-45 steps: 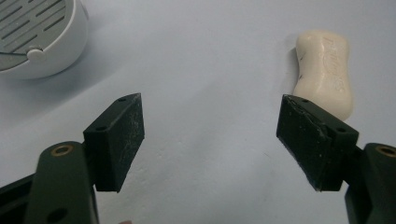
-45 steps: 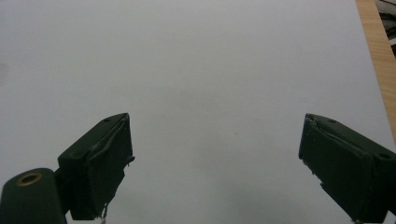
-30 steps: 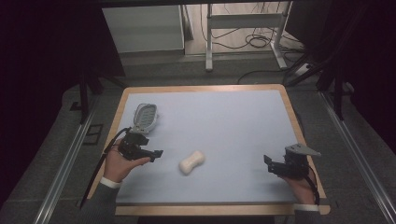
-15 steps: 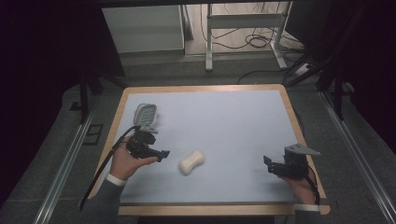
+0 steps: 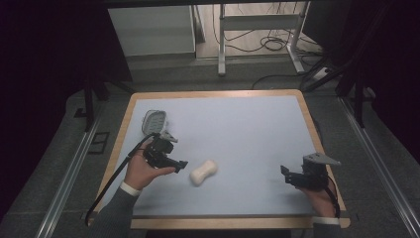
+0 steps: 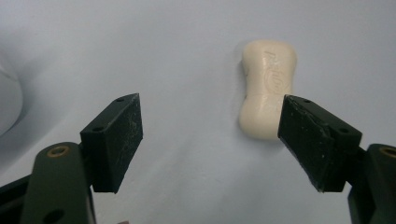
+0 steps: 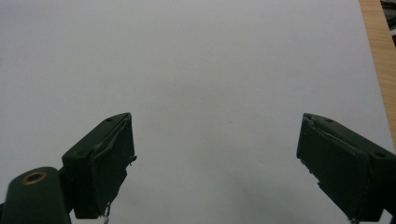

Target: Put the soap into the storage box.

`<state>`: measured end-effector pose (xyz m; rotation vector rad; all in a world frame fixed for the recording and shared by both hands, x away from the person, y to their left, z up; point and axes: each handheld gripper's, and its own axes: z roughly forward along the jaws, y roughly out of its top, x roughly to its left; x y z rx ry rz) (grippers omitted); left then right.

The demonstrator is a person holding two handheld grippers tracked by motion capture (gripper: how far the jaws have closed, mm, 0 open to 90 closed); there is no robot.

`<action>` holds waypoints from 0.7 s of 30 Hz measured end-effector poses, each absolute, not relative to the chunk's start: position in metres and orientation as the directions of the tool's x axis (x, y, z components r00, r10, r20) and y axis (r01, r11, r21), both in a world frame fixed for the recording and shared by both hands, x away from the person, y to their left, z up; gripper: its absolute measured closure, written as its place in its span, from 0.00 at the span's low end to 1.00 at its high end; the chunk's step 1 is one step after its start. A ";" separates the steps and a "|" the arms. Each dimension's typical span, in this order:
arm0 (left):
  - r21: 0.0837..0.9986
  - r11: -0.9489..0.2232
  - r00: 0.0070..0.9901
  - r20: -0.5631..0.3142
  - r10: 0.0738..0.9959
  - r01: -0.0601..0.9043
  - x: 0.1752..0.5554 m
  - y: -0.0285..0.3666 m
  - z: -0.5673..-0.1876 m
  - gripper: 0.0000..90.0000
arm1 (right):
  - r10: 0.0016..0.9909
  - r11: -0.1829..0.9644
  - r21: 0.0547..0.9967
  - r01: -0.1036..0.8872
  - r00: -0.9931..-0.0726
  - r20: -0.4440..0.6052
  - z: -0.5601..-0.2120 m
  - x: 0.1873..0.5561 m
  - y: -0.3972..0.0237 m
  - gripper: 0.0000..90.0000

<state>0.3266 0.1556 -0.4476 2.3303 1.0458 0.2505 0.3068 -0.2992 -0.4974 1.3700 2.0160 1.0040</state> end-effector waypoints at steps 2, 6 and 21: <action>0.560 -0.543 0.682 -0.056 0.729 0.626 0.327 0.151 -0.448 0.25 | 0.930 0.221 0.796 0.563 -0.369 0.003 -0.497 0.307 -0.300 0.12; 0.547 -0.561 0.693 -0.049 0.719 0.621 0.326 0.138 -0.452 0.25 | 0.929 0.222 0.793 0.567 -0.369 0.004 -0.499 0.308 -0.300 0.12; 0.508 -0.619 0.732 -0.035 0.680 0.600 0.332 0.098 -0.462 0.25 | 0.931 0.226 0.787 0.575 -0.366 0.000 -0.503 0.309 -0.301 0.12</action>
